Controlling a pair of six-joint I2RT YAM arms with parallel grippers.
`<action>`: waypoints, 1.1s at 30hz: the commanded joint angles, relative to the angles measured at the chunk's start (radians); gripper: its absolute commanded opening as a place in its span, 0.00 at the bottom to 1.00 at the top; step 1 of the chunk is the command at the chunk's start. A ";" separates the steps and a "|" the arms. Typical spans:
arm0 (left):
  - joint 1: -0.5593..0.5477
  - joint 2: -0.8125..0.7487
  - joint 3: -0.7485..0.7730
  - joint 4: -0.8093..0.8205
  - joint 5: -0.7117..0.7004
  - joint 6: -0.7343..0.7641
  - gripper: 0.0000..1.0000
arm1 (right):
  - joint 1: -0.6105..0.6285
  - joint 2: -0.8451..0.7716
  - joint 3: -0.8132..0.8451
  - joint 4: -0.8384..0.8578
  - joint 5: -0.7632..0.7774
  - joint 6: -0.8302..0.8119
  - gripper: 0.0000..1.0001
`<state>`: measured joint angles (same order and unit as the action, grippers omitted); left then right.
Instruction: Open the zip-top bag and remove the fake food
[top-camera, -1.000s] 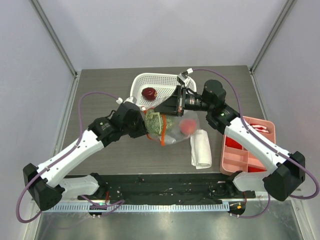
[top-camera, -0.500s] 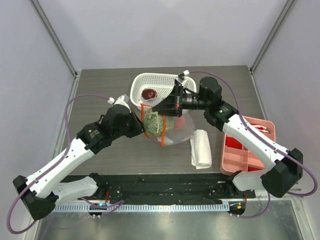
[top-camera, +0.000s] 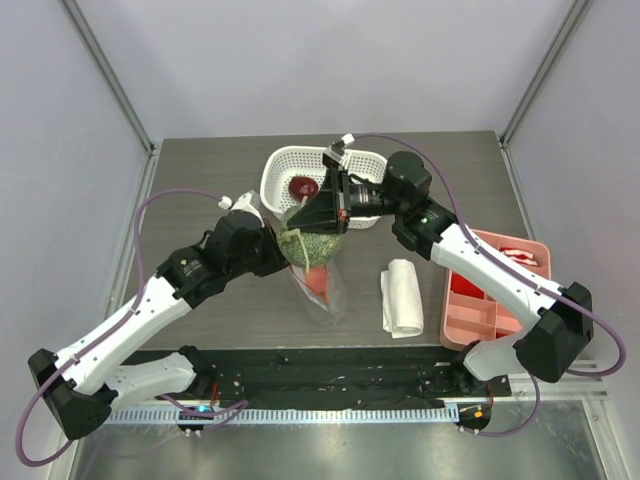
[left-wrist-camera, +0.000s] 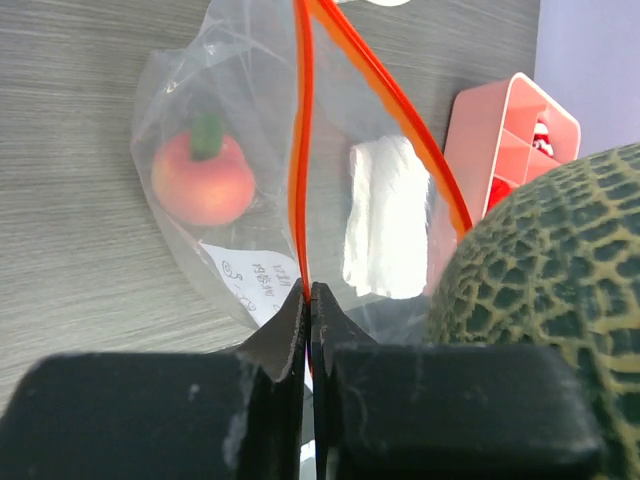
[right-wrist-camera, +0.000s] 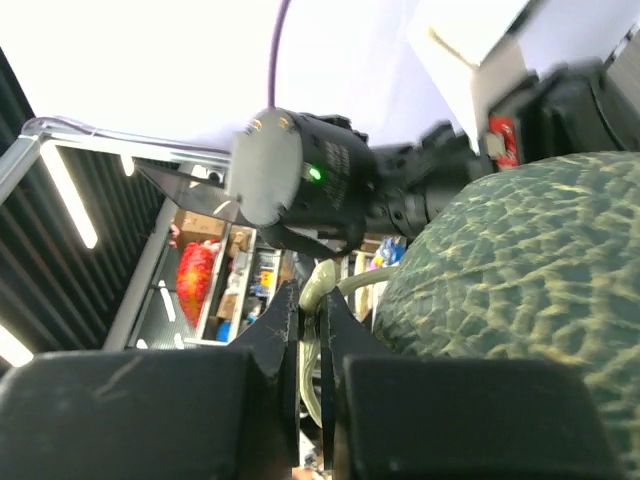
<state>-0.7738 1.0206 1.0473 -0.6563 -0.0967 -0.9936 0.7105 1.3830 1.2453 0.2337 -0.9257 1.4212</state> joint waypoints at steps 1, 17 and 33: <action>-0.002 -0.011 -0.012 0.049 -0.006 -0.014 0.00 | 0.006 0.021 0.149 0.040 0.031 -0.045 0.01; -0.002 -0.088 0.095 -0.210 -0.110 0.032 0.00 | -0.180 0.185 0.258 -0.258 0.217 -0.366 0.01; -0.002 -0.030 0.148 -0.224 -0.112 0.085 0.00 | -0.309 0.494 0.367 -0.321 0.367 -0.548 0.01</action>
<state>-0.7731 0.9653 1.1526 -0.9031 -0.2085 -0.9333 0.4404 1.8374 1.5429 -0.0998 -0.5991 0.9379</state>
